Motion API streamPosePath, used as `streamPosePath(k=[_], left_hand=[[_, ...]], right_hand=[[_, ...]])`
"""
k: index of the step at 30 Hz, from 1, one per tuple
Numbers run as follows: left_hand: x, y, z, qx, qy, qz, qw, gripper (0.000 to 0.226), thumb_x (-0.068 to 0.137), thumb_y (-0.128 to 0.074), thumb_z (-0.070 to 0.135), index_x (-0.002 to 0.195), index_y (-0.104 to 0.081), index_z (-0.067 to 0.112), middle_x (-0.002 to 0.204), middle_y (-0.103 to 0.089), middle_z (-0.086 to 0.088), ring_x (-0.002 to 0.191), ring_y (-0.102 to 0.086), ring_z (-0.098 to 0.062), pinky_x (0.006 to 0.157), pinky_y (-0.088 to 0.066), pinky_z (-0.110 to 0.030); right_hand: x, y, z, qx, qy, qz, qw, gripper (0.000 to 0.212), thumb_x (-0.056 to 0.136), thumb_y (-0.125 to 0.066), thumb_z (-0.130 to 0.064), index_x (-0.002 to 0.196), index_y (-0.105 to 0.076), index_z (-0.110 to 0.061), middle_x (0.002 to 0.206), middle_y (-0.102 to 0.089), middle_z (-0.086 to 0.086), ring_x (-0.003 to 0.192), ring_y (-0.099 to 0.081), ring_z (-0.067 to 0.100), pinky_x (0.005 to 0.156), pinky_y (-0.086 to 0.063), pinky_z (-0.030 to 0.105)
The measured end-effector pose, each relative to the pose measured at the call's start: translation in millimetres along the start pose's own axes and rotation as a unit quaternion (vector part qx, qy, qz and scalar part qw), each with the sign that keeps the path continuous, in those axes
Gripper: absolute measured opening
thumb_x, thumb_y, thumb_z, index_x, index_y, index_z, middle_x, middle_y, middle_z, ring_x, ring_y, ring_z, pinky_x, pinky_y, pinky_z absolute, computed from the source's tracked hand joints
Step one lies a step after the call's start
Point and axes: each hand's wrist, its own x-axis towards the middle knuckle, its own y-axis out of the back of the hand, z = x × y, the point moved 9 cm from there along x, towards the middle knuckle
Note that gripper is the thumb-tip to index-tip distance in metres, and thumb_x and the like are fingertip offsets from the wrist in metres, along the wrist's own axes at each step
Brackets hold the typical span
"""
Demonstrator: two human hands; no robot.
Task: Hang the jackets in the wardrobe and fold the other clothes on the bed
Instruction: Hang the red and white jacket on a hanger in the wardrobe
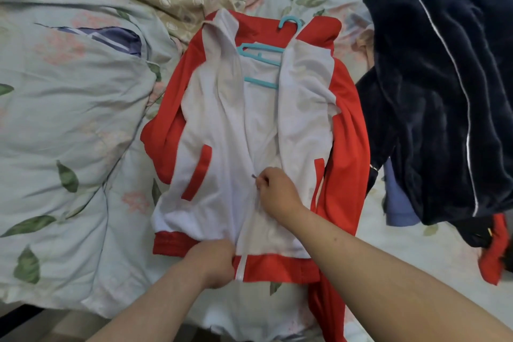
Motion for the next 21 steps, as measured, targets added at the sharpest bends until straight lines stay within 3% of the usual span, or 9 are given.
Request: streamPosePath(k=[3, 6, 9, 12, 13, 15, 18, 19, 21], left_hand=[[-5, -44, -6, 0.099, 0.024, -0.092, 0.991, 0.033, 0.09, -0.049, 0.023, 0.121, -0.057, 0.016, 0.128, -0.061, -0.008, 0.117, -0.058, -0.027, 0.095, -0.048, -0.035], [-15, -84, -14, 0.167, 0.061, -0.196, 0.964, 0.039, 0.099, -0.046, 0.016, 0.138, -0.049, 0.009, 0.144, -0.049, -0.011, 0.133, -0.047, -0.026, 0.109, -0.038, -0.037], [-21, -88, -7, 0.195, 0.054, -0.164, 0.965, 0.036, 0.1, -0.045, 0.021, 0.133, -0.054, 0.012, 0.138, -0.055, -0.007, 0.127, -0.052, -0.025, 0.104, -0.042, -0.035], [-21, -66, 3, 0.146, 0.062, -0.152, 0.976, 0.037, 0.1, -0.04, 0.021, 0.134, -0.051, 0.014, 0.141, -0.052, -0.006, 0.13, -0.049, -0.025, 0.105, -0.04, -0.035], [-17, -49, 10, 0.105, 0.057, -0.13, 0.984, 0.034, 0.096, -0.044, 0.023, 0.128, -0.054, 0.017, 0.135, -0.056, -0.005, 0.124, -0.053, -0.024, 0.1, -0.043, -0.034], [-5, 9, 30, -0.006, 0.031, -0.008, 0.999, 0.022, 0.089, -0.051, 0.036, 0.103, -0.061, 0.023, 0.108, -0.066, 0.002, 0.103, -0.061, -0.019, 0.079, -0.045, -0.029], [9, 112, 40, -0.153, 0.012, 0.247, 0.957, 0.026, 0.084, -0.059, 0.051, 0.092, -0.057, 0.026, 0.09, -0.062, 0.006, 0.088, -0.059, -0.018, 0.071, -0.044, -0.03], [14, 134, 39, -0.188, 0.012, 0.293, 0.938, 0.029, 0.083, -0.062, 0.051, 0.094, -0.054, 0.025, 0.09, -0.06, 0.006, 0.086, -0.058, -0.018, 0.07, -0.045, -0.031], [32, 160, 40, -0.21, 0.008, 0.303, 0.929, 0.03, 0.084, -0.064, 0.048, 0.089, -0.053, 0.02, 0.086, -0.059, 0.007, 0.082, -0.057, -0.017, 0.069, -0.046, -0.033]], right_hand=[[14, 20, -6, 0.037, -0.012, 0.053, 0.998, 0.025, 0.097, -0.049, -0.016, 0.072, -0.05, -0.015, 0.08, -0.056, 0.004, 0.07, -0.05, 0.018, 0.061, -0.033, 0.03], [23, 30, -11, 0.063, -0.01, 0.064, 0.996, 0.03, 0.095, -0.052, -0.015, 0.066, -0.05, -0.017, 0.072, -0.055, 0.0, 0.067, -0.049, 0.015, 0.059, -0.034, 0.027], [28, 35, -8, 0.111, -0.029, 0.045, 0.992, 0.024, 0.093, -0.056, -0.013, 0.07, -0.061, -0.01, 0.067, -0.06, 0.001, 0.064, -0.056, 0.015, 0.059, -0.043, 0.024], [30, 34, 1, 0.186, -0.073, 0.021, 0.98, 0.019, 0.092, -0.056, -0.008, 0.079, -0.065, 0.002, 0.07, -0.067, 0.012, 0.066, -0.066, 0.027, 0.068, -0.056, 0.038], [30, 32, 4, 0.218, -0.09, 0.006, 0.972, 0.017, 0.092, -0.055, -0.006, 0.081, -0.064, 0.004, 0.069, -0.067, 0.012, 0.061, -0.066, 0.025, 0.065, -0.058, 0.039], [28, 28, 4, 0.257, -0.107, -0.028, 0.96, 0.014, 0.09, -0.053, -0.001, 0.079, -0.062, 0.002, 0.069, -0.067, 0.012, 0.056, -0.066, 0.019, 0.059, -0.058, 0.034], [28, 29, -1, 0.283, -0.103, -0.063, 0.951, 0.017, 0.087, -0.051, 0.006, 0.074, -0.059, -0.002, 0.069, -0.067, 0.013, 0.056, -0.066, 0.019, 0.057, -0.056, 0.031], [27, 30, -3, 0.291, -0.101, -0.071, 0.949, 0.015, 0.086, -0.051, 0.007, 0.076, -0.06, -0.001, 0.069, -0.067, 0.015, 0.056, -0.065, 0.019, 0.056, -0.055, 0.03], [27, 32, -7, 0.289, -0.087, -0.082, 0.95, 0.013, 0.085, -0.053, 0.007, 0.078, -0.06, -0.002, 0.07, -0.067, 0.019, 0.058, -0.064, 0.022, 0.055, -0.054, 0.028]])
